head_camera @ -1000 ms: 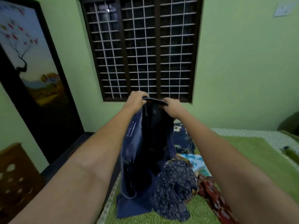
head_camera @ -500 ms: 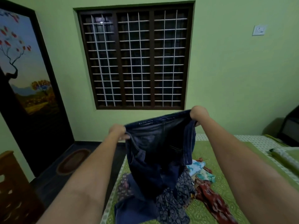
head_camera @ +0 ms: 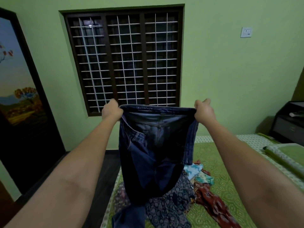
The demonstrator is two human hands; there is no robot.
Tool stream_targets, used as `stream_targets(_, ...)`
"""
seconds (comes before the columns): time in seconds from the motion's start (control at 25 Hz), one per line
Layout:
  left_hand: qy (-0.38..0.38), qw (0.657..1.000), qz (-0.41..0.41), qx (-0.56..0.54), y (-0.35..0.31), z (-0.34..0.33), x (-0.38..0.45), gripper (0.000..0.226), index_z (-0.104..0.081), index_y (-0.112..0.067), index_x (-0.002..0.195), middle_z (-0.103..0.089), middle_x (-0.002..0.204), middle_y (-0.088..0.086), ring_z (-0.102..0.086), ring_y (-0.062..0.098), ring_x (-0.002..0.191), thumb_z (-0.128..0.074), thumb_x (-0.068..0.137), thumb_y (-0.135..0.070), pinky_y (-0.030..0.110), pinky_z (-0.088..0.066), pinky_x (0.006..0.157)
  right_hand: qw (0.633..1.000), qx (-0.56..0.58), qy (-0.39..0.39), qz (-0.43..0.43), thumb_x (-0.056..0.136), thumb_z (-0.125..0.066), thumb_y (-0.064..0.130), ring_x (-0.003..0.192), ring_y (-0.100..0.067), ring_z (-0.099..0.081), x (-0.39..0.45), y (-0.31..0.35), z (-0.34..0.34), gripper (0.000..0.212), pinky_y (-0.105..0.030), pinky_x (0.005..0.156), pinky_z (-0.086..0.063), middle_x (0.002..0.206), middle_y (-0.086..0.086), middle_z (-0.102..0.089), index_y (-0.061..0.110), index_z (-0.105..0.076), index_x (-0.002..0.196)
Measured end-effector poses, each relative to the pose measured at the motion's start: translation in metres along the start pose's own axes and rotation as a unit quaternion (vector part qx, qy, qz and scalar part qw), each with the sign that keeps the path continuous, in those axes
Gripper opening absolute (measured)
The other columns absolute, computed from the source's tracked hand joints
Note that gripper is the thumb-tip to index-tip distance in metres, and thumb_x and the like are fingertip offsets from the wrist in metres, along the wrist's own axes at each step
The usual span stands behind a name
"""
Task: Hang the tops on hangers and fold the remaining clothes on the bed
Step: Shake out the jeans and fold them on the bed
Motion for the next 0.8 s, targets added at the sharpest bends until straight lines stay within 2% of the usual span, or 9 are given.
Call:
stream_targets(0.08,0.080,0.957,0.165,-0.226,0.043,-0.045,-0.003,0.025,-0.055,0.000,0.112,-0.064,0.108,0.019,-0.064,0.031,0.075,-0.057,0.088,0.001,0.033,-0.055,0.052,1.000,-0.003,0.010,0.023,0.083,-0.043,-0.007,0.073,-0.032,-0.052,-0.008,0.007,-0.015,0.024,-0.033,0.070,-0.043,0.115,-0.014,-0.040,0.010,-0.060,0.087)
stream_targets(0.2,0.138,0.905,0.237,-0.324,0.053,-0.083,-0.014,0.030,-0.051,0.005,0.122,-0.059,0.119,0.017,-0.065,0.034,0.091,-0.049,0.092,0.009,0.029,-0.055,0.050,0.987,-0.062,0.150,0.009,0.086,-0.051,0.001,0.087,-0.031,-0.064,-0.016,0.001,-0.066,0.030,-0.032,0.075,-0.053,0.108,-0.009,-0.064,0.017,-0.075,0.085)
stream_targets(0.28,0.086,0.892,0.214,-0.388,0.019,-0.057,0.012,0.031,-0.050,0.004,0.123,-0.056,0.120,0.016,-0.064,0.036,0.093,-0.043,0.093,0.011,0.031,-0.053,0.042,0.994,-0.040,0.101,-0.020,0.087,-0.049,0.004,0.093,-0.031,-0.065,0.010,0.006,-0.035,0.029,-0.035,0.081,-0.055,0.107,-0.010,-0.068,0.013,-0.074,0.098)
stream_targets(0.36,0.012,0.868,0.155,-0.471,-0.043,0.008,0.043,0.028,-0.055,0.000,0.116,-0.059,0.113,0.017,-0.064,0.032,0.086,-0.042,0.093,0.009,0.031,-0.052,0.039,0.999,0.015,-0.030,-0.028,0.088,-0.045,0.003,0.096,-0.033,-0.064,0.049,0.032,0.047,0.030,-0.034,0.081,-0.052,0.106,-0.014,-0.068,0.007,-0.071,0.102)
stream_targets(0.48,-0.042,0.857,0.023,-0.512,-0.138,0.106,0.075,0.019,-0.062,-0.011,0.096,-0.064,0.106,0.015,-0.065,0.029,0.087,-0.047,0.091,0.000,0.040,-0.060,0.062,0.968,0.172,-0.182,-0.037,0.088,-0.041,-0.001,0.092,-0.033,-0.064,0.091,0.072,0.171,0.033,-0.031,0.079,-0.049,0.099,-0.017,-0.067,0.005,-0.071,0.101)
stream_targets(0.56,-0.030,0.906,-0.040,-0.419,-0.169,0.131,0.080,0.017,-0.063,-0.010,0.100,-0.065,0.113,0.017,-0.066,0.032,0.094,-0.053,0.089,-0.002,0.044,-0.060,0.071,0.967,0.211,-0.136,-0.033,0.088,-0.051,0.002,0.087,-0.028,-0.068,0.099,0.093,0.191,0.024,-0.030,0.079,-0.054,0.092,-0.015,-0.071,0.005,-0.071,0.101)
stream_targets(0.64,-0.016,0.936,-0.060,-0.346,-0.177,0.141,0.076,0.029,-0.059,-0.001,0.119,-0.064,0.116,0.015,-0.068,0.027,0.093,-0.054,0.090,-0.001,0.035,-0.060,0.072,0.979,0.176,-0.102,-0.028,0.088,-0.058,0.005,0.076,-0.023,-0.071,0.095,0.093,0.197,0.017,-0.026,0.072,-0.055,0.085,-0.014,-0.073,0.005,-0.071,0.098)
stream_targets(0.72,-0.038,0.905,-0.104,-0.410,-0.189,0.161,0.079,0.030,-0.060,-0.001,0.121,-0.064,0.116,0.013,-0.069,0.017,0.071,-0.047,0.094,-0.001,0.024,-0.058,0.058,0.968,0.198,-0.152,-0.006,0.089,-0.046,-0.001,0.054,-0.020,-0.067,0.092,0.095,0.224,0.029,-0.022,0.056,-0.053,0.069,-0.011,-0.068,0.006,-0.074,0.086)
stream_targets(0.8,-0.053,0.887,-0.136,-0.439,-0.194,0.181,0.081,0.026,-0.064,-0.003,0.115,-0.062,0.114,0.013,-0.067,0.020,0.066,-0.046,0.096,-0.004,0.024,-0.057,0.053,0.950,0.222,-0.219,0.024,0.087,-0.040,-0.005,0.054,-0.024,-0.065,0.095,0.089,0.249,0.038,-0.025,0.056,-0.054,0.067,-0.009,-0.065,0.010,-0.075,0.082)
Point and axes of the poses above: each hand's wrist, its own x-axis towards the middle knuckle, its own z-axis out of the back of the hand, y = z × x, the point moved 10 cm from there along x, towards the middle knuckle
